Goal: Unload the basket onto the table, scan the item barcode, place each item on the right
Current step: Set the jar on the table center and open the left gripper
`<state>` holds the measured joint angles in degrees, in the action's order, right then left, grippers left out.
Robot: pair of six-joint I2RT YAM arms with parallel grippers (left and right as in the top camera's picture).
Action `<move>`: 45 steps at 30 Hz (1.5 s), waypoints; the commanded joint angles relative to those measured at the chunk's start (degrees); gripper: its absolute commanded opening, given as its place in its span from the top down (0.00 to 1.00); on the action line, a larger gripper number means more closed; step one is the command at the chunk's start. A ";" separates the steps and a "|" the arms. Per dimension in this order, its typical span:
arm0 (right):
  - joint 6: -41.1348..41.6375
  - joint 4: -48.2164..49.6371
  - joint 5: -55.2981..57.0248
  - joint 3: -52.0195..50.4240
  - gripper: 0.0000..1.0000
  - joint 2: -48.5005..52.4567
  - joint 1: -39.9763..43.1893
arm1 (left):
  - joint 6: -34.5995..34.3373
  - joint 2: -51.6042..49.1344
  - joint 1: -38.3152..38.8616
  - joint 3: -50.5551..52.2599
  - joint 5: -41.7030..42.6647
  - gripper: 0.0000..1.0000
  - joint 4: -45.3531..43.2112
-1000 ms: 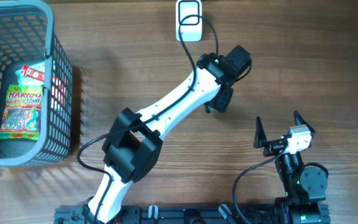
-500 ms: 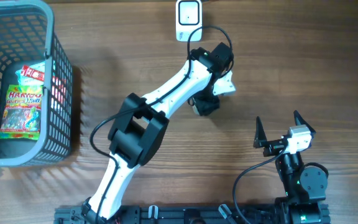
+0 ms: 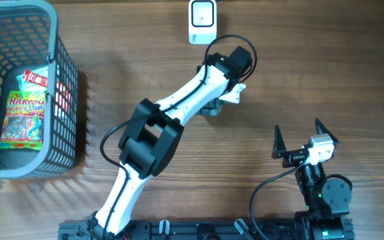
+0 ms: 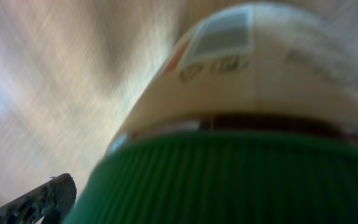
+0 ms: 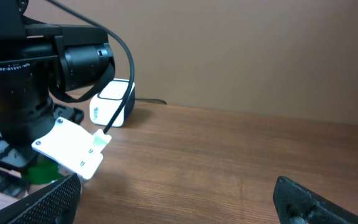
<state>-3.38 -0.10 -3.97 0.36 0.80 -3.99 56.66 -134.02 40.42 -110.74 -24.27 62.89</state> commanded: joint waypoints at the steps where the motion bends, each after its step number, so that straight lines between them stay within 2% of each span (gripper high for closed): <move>1: -0.96 0.13 0.81 -0.07 0.00 -0.09 -0.24 | 1.42 -0.15 0.15 0.28 -9.25 0.00 0.74; 8: -0.98 0.13 0.81 -0.07 0.00 -0.09 -0.24 | 1.38 6.08 2.86 0.26 -8.55 0.00 0.98; 13: -0.96 0.13 0.81 -0.07 0.00 -0.09 -0.24 | -1.51 17.31 5.25 0.26 1.99 0.00 1.57; 17: -0.96 0.13 0.81 -0.07 0.00 -0.09 -0.24 | -12.92 27.32 5.40 0.26 5.31 0.00 2.47; 23: -0.96 0.13 0.81 -0.07 0.00 -0.09 -0.24 | -23.91 42.77 0.04 0.26 5.20 0.00 9.51; 25: -0.98 0.13 0.81 -0.07 0.00 -0.09 -0.24 | -27.96 47.56 -4.44 0.28 5.18 0.00 10.25; 27: -0.98 0.13 0.81 -0.07 0.00 -0.09 -0.24 | -34.77 52.96 -12.55 0.26 5.22 0.00 9.60; 31: -0.96 0.13 0.81 -0.07 0.00 -0.09 -0.24 | -50.01 61.24 -34.03 0.26 6.32 0.00 6.54; 33: -0.98 0.13 0.81 -0.07 0.00 -0.09 -0.24 | -55.19 64.13 -47.15 0.28 12.07 0.00 5.95; 36: -0.96 0.13 0.81 -0.07 0.00 -0.09 -0.24 | -56.35 64.76 -61.75 0.28 21.18 0.00 5.84; 38: -0.98 0.13 0.81 -0.07 0.00 -0.09 -0.24 | -57.33 62.82 -68.06 0.28 25.59 0.00 5.27; 40: -0.98 0.13 0.81 -0.07 0.00 -0.09 -0.24 | -61.13 58.03 -73.02 0.28 27.54 0.00 5.40; 45: -0.96 0.13 0.81 -0.07 0.00 -0.09 -0.24 | -63.32 43.43 -75.65 0.28 31.30 0.00 9.05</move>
<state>-3.38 -0.12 -3.97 0.36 0.80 -3.99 -3.88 -83.02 -34.54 -110.74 2.37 70.02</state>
